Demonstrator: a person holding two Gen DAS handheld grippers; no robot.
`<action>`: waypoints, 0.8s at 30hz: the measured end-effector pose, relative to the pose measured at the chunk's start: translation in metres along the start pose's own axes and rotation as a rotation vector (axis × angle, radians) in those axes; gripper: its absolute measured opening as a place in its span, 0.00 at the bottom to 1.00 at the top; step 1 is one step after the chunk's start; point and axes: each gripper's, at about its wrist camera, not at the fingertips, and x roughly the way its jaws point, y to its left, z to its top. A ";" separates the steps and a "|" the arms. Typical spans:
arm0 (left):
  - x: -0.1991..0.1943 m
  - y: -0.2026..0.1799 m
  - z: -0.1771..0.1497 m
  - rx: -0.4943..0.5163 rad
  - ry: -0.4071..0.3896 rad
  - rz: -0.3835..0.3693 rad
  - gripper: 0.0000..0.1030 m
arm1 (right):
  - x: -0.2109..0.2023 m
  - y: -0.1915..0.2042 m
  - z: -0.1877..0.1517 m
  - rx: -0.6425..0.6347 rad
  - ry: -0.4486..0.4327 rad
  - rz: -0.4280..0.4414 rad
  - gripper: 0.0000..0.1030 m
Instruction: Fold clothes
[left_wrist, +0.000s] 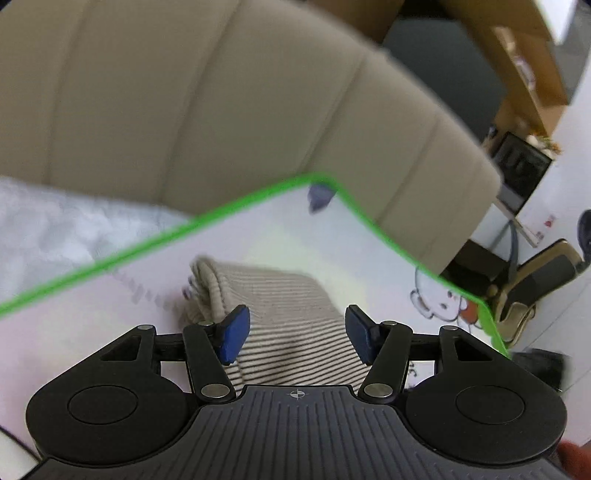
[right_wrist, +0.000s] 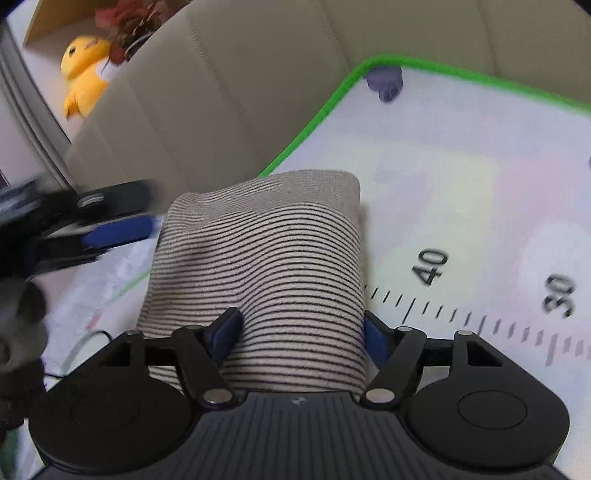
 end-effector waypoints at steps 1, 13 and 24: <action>0.016 0.005 -0.002 -0.017 0.047 0.036 0.56 | -0.008 0.007 0.000 -0.050 -0.019 -0.034 0.71; 0.030 -0.001 -0.003 0.080 0.102 0.120 0.58 | -0.010 0.060 -0.045 -0.476 -0.038 -0.059 0.74; -0.020 -0.010 -0.032 0.092 0.125 0.123 0.58 | -0.067 0.024 -0.002 -0.170 -0.180 -0.059 0.52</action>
